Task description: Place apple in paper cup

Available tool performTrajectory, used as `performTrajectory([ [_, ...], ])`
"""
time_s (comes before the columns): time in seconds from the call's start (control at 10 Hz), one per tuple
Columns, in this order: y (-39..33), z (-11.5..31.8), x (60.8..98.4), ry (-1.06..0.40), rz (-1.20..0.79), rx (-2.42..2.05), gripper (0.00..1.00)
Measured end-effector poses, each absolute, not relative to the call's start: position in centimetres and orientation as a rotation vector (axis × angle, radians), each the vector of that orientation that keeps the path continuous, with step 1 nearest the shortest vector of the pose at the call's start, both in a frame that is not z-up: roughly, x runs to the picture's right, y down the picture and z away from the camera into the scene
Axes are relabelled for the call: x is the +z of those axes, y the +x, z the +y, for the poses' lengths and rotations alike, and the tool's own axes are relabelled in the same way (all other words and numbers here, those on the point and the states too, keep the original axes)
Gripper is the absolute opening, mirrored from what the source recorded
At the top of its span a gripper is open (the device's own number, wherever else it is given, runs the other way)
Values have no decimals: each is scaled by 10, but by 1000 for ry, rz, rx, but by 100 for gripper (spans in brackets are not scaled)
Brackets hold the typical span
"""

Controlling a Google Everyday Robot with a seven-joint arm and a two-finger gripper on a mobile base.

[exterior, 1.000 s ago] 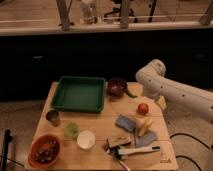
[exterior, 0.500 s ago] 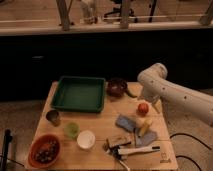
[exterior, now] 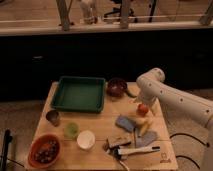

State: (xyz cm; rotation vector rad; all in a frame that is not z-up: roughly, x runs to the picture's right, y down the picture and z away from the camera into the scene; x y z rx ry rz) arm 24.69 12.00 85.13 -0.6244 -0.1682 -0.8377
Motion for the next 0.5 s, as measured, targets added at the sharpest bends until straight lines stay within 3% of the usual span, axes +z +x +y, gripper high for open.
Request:
performTrajectory([
  [0.2, 250, 121, 859, -611, -190, -845, 78],
  [0.5, 250, 121, 869, -600, -212, -869, 52],
])
